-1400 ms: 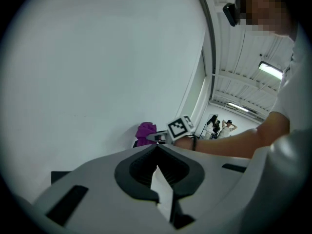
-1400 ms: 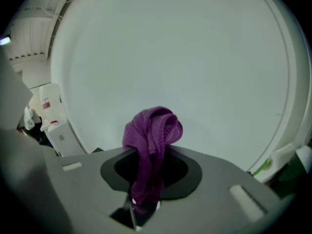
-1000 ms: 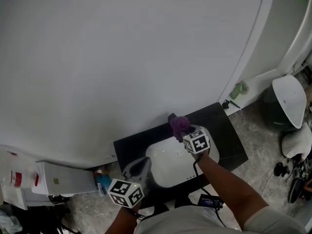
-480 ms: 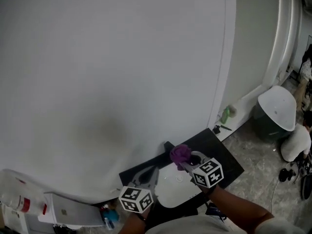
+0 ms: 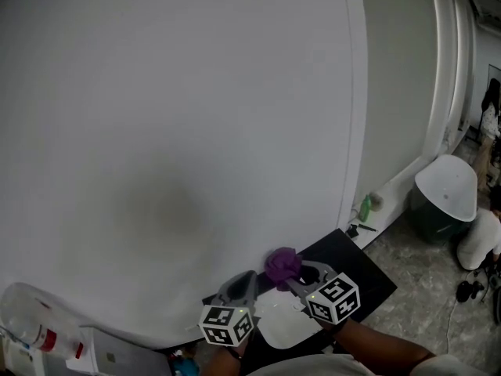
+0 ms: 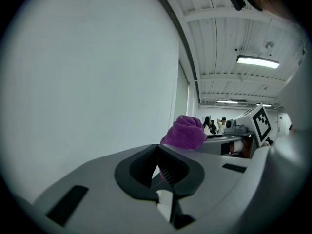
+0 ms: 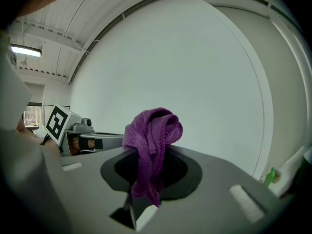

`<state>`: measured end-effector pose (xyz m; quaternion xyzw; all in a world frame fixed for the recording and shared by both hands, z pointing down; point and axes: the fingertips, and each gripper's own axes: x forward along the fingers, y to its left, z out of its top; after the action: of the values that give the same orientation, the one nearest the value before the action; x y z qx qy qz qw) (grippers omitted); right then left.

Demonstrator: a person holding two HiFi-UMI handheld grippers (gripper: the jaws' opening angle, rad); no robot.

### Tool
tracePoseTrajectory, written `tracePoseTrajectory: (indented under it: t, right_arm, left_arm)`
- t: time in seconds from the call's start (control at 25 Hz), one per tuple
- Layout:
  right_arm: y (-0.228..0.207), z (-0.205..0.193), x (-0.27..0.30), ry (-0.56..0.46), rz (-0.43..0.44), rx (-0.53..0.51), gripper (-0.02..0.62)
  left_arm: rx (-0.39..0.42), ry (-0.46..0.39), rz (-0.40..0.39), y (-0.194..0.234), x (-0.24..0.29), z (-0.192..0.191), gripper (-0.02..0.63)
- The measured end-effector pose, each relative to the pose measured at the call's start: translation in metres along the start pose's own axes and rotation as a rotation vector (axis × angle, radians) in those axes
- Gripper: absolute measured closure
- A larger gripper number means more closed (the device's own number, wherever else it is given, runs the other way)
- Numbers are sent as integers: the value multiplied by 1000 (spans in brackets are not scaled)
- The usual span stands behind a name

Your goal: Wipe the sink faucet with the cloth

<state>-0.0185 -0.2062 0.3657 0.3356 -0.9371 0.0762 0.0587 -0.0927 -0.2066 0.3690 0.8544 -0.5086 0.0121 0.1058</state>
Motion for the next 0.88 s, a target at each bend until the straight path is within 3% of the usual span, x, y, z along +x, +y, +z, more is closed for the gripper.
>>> tracePoseTrajectory:
  t: [0.88]
  right_arm:
    - [35,14,-9,-22,0,-79,509]
  left_arm:
    - [-14,-26,34,-1,-32,0,598]
